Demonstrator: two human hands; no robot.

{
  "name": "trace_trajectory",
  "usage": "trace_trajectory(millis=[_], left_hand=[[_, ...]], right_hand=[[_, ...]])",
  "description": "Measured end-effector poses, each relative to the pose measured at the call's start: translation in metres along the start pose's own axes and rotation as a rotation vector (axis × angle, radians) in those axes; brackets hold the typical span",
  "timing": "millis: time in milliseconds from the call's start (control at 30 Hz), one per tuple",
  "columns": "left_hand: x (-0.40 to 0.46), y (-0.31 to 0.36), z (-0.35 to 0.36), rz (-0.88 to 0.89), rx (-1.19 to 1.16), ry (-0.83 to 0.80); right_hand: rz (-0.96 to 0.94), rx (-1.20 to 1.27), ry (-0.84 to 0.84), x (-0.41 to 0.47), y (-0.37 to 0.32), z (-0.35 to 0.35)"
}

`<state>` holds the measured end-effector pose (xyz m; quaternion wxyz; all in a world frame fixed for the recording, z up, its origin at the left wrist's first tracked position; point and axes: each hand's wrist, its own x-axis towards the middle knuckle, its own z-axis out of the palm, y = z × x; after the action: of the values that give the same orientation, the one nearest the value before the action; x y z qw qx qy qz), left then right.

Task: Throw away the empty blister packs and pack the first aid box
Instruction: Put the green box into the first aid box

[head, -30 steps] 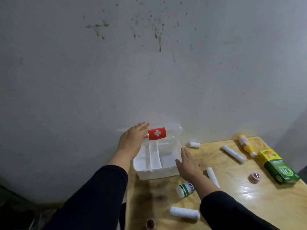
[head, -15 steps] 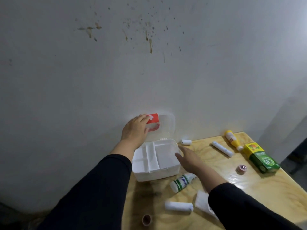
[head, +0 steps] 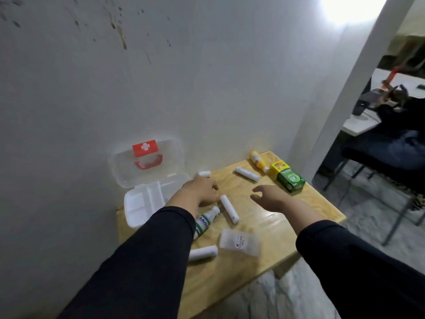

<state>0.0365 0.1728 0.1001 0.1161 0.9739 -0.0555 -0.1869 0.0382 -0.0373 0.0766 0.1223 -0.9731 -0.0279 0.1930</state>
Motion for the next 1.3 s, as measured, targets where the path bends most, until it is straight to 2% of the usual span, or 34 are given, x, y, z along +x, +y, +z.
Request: trace_trajectory(millis=[133, 367, 567, 767, 1000, 1133, 1300], left_hand=[[0.021, 0.040, 0.007, 0.040, 0.051, -0.084], [0.073, 0.095, 0.022, 0.044, 0.082, -0.108], [0.123, 0.133, 0.041, 0.032, 0.048, -0.138], [0.144, 0.142, 0.060, -0.067, 0.001, -0.170], [0.148, 0.152, 0.044, -0.106, 0.039, -0.182], [0.143, 0.152, 0.019, -0.112, 0.009, -0.040], [0.116, 0.130, -0.005, -0.171, 0.027, 0.031]], right_hand=[[0.071, 0.051, 0.021, 0.002, 0.053, -0.010], [0.141, 0.053, 0.083, 0.042, 0.131, -0.019], [0.198, 0.364, 0.259, 0.085, 0.168, 0.002], [0.234, 0.620, 0.371, 0.112, 0.186, 0.026], [0.125, 0.718, 0.516, 0.107, 0.205, -0.016], [0.007, 0.684, 0.562, 0.108, 0.193, -0.060], [-0.167, 0.613, 0.517, 0.108, 0.147, -0.091]])
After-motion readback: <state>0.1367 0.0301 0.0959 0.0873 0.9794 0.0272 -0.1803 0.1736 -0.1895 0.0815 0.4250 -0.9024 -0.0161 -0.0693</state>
